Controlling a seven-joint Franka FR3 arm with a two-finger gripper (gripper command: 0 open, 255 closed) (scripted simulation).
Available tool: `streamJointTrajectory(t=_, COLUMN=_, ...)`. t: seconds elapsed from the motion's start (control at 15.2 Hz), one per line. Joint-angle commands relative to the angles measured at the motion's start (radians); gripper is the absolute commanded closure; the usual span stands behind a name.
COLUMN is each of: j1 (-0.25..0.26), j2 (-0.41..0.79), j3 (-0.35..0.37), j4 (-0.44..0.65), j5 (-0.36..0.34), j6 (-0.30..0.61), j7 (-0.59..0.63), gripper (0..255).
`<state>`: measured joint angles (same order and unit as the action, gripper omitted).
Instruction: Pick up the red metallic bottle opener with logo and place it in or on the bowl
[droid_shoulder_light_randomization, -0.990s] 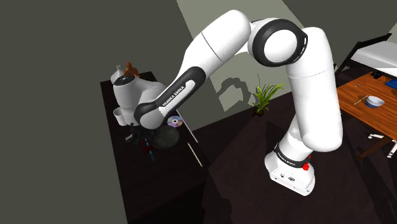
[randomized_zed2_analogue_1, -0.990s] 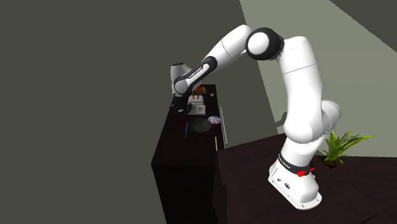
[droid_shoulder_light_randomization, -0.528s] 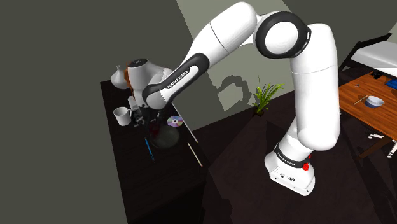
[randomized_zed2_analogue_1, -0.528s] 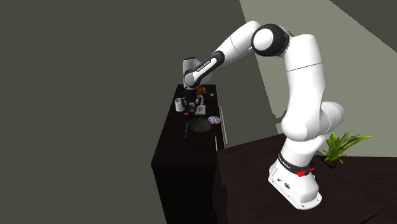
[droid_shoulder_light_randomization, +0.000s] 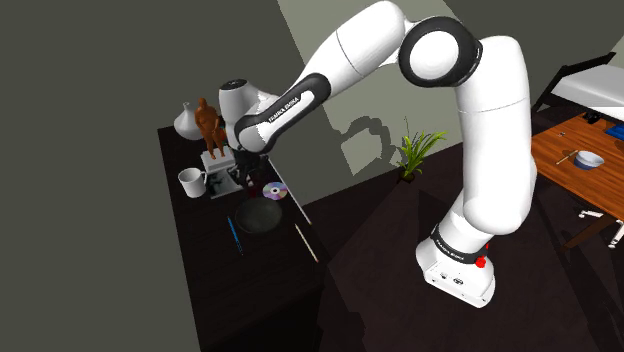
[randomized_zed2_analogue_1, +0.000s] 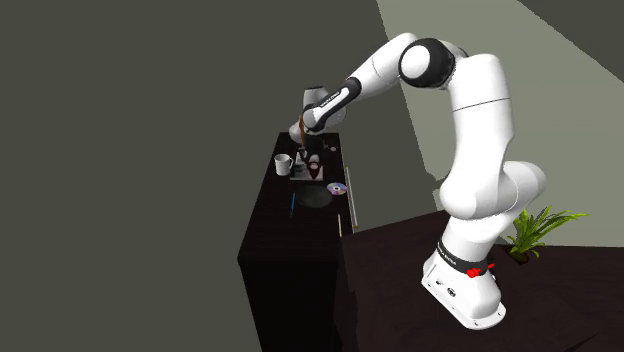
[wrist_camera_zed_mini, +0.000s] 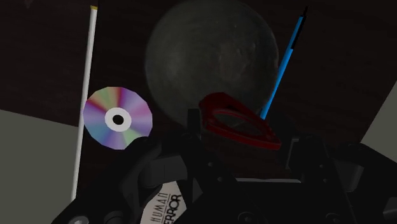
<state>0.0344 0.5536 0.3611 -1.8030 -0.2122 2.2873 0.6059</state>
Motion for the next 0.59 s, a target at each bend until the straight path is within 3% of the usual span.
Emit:
streamJointTrajectory(t=0.0, j1=0.001, j2=0.017, j3=-0.006, j4=-0.003, j5=-0.007, j6=0.02, j7=0.0, gripper=255)
streamJointTrajectory(t=0.53, j1=0.018, j2=0.092, j3=-0.029, j4=-0.001, j5=-0.036, j6=0.091, j7=0.016, gripper=255)
